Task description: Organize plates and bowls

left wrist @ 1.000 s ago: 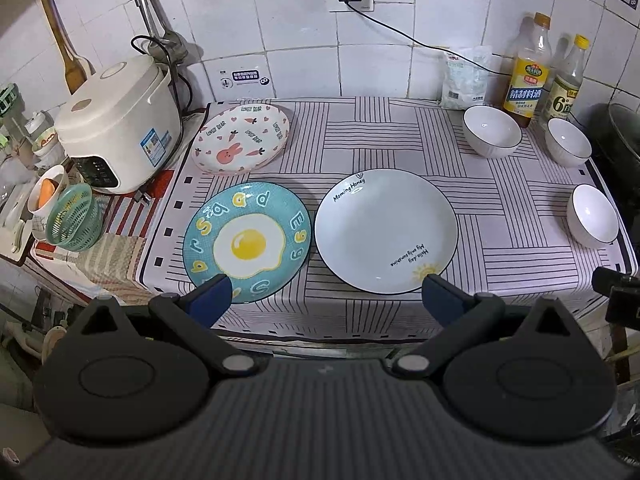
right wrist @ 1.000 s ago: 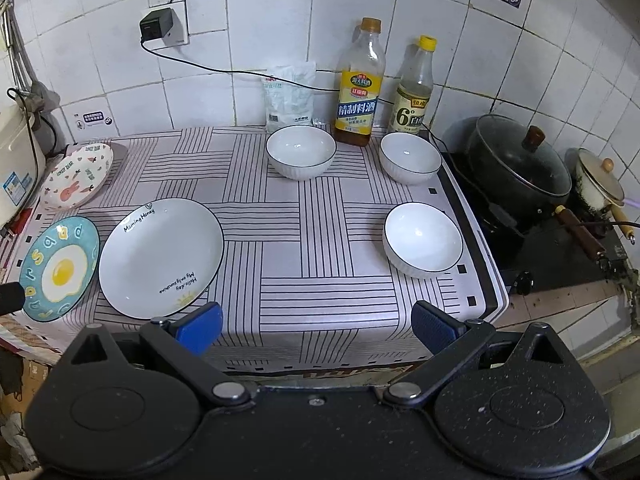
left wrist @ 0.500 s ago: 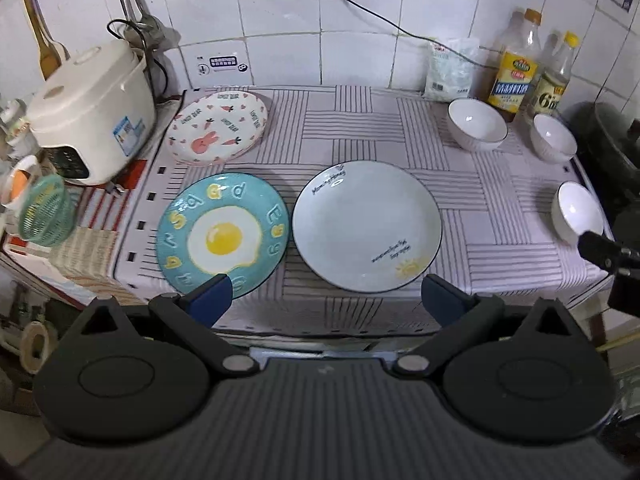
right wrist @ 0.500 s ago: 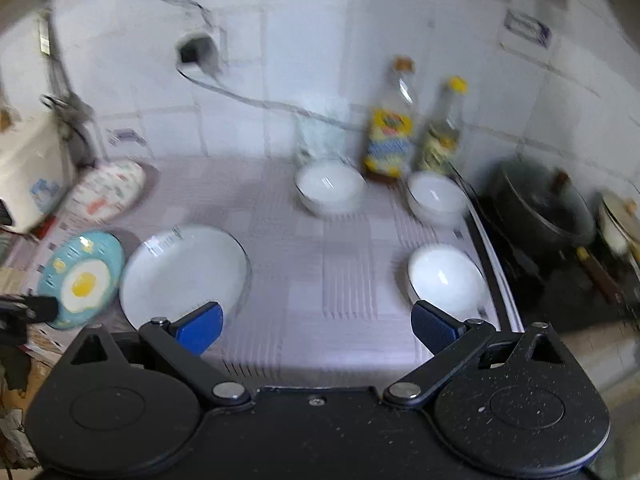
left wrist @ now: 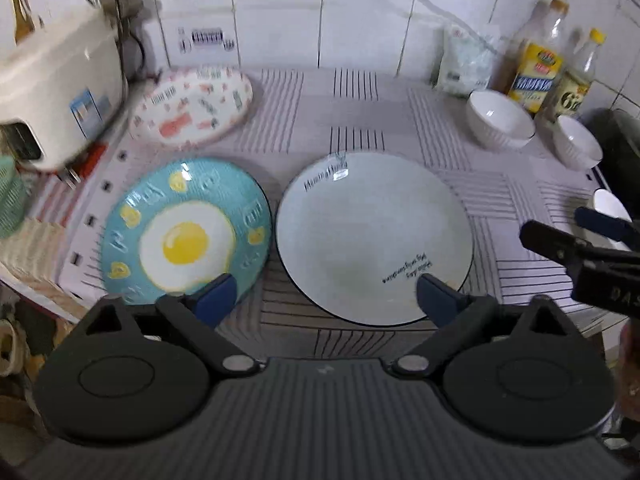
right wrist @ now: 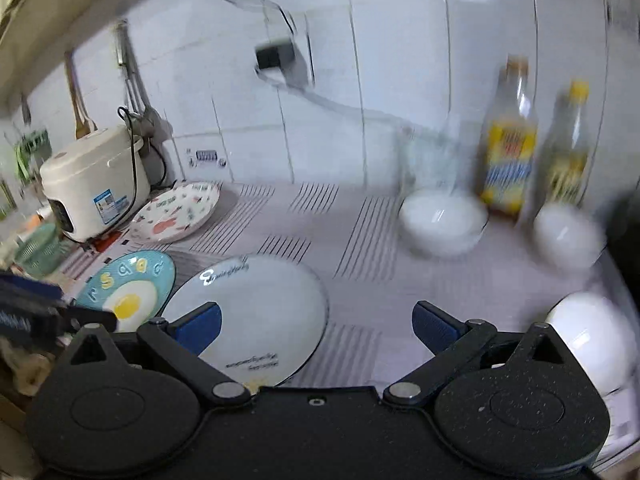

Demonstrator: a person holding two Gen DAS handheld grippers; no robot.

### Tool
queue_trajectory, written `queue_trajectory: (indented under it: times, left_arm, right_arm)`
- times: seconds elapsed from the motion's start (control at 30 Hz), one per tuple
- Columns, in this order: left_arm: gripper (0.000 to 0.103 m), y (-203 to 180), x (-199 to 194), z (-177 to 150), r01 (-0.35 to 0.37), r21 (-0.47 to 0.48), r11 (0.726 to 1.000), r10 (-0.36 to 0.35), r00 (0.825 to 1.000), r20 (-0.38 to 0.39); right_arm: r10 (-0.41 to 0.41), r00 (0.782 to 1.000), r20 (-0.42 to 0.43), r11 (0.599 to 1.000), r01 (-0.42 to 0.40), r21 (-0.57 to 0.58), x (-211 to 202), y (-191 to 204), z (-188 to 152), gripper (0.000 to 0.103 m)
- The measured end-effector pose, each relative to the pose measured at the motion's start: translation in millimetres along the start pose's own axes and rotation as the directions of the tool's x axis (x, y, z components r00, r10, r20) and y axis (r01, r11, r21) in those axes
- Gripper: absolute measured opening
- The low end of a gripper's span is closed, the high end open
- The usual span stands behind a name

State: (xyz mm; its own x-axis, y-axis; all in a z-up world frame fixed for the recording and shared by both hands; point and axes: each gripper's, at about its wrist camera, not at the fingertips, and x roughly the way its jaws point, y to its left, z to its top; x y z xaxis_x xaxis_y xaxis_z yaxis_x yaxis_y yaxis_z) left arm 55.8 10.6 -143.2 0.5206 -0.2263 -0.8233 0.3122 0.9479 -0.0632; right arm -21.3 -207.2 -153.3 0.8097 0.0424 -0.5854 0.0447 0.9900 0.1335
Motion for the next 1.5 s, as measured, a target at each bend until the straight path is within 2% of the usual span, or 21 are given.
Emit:
queue_trajectory:
  times: [0.1, 0.2, 0.23, 0.27, 0.43, 0.5, 0.57, 0.8, 0.9, 0.97, 1.0, 1.03, 1.1, 1.17, 1.37, 1.43, 1.5]
  left_arm:
    - [0.089, 1, 25, -5, 0.005, -0.029, 1.0, -0.007, 0.999, -0.039]
    - [0.088, 2, 43, -12, 0.005, -0.043, 0.999, -0.008, 0.997, -0.072]
    - [0.088, 3, 48, -13, -0.005, -0.049, 0.999, 0.001, 0.997, -0.081]
    - [0.088, 4, 51, -14, -0.015, -0.054, 0.998, 0.009, 0.995, -0.095]
    - [0.088, 17, 67, -12, -0.02, -0.138, 0.99, 0.001, 0.991, -0.136]
    - [0.086, 17, 69, -13, -0.004, -0.14, 0.99, -0.015, 0.991, -0.134]
    - [0.073, 15, 72, -13, -0.008, -0.136, 0.991, -0.01, 0.99, -0.137]
    - [0.072, 14, 91, -21, -0.038, -0.128, 0.991, 0.019, 0.99, -0.143]
    - [0.063, 13, 90, -22, -0.023, -0.122, 0.992, 0.008, 0.993, -0.119]
    - [0.047, 12, 91, -20, -0.008, -0.115, 0.993, -0.005, 0.994, -0.112]
    - [0.044, 12, 92, -18, -0.006, -0.117, 0.993, -0.007, 0.994, -0.113]
    - [0.04, 13, 93, -17, -0.001, -0.127, 0.992, -0.013, 0.993, -0.114]
    - [0.039, 16, 98, -15, 0.011, -0.153, 0.988, -0.029, 0.992, -0.119]
    - [0.039, 18, 101, -15, 0.016, -0.173, 0.985, -0.035, 0.994, -0.106]
    - [0.039, 15, 105, -13, 0.012, -0.152, 0.988, -0.027, 0.995, -0.096]
    - [0.039, 13, 105, -12, 0.013, -0.118, 0.993, -0.025, 0.995, -0.1]
    - [0.04, 5, 102, -12, -0.031, -0.046, 0.998, 0.026, 0.995, -0.091]
  right_arm:
    - [0.042, 0.998, -0.036, 0.997, -0.039, 0.069, 27, -9, -14, 0.096]
    - [0.085, 0.994, -0.068, 0.993, -0.079, 0.09, 46, -10, -36, 0.091]
    - [0.098, 0.991, -0.088, 0.99, -0.089, 0.105, 54, -13, -41, 0.086]
    - [0.111, 0.988, -0.106, 0.988, -0.099, 0.118, 59, -14, -45, 0.081]
    - [0.166, 0.976, -0.144, 0.976, -0.142, 0.167, 79, -15, -50, 0.072]
    - [0.171, 0.973, -0.156, 0.973, -0.142, 0.181, 85, -16, -52, 0.071]
    - [0.158, 0.972, -0.173, 0.973, -0.123, 0.195, 91, -18, -53, 0.071]
    - [0.156, 0.971, -0.179, 0.971, -0.118, 0.207, 101, -23, -53, 0.067]
    - [0.17, 0.971, -0.166, 0.962, -0.127, 0.242, 101, -26, -50, 0.067]
    - [0.174, 0.971, -0.166, 0.961, -0.131, 0.245, 103, -25, -50, 0.067]
    - [0.179, 0.969, -0.169, 0.96, -0.134, 0.246, 104, -25, -50, 0.065]
    - [0.187, 0.967, -0.17, 0.959, -0.142, 0.246, 106, -24, -51, 0.057]
    - [0.186, 0.967, -0.172, 0.96, -0.141, 0.241, 109, -23, -51, 0.045]
    - [0.199, 0.964, -0.176, 0.955, -0.15, 0.257, 112, -24, -50, 0.03]
    - [0.202, 0.963, -0.181, 0.957, -0.155, 0.247, 115, -26, -51, 0.021]
    - [0.215, 0.96, -0.179, 0.956, -0.17, 0.238, 114, -28, -51, 0.02]
    - [0.23, 0.956, -0.184, 0.957, -0.188, 0.222, 114, -30, -50, 0.02]
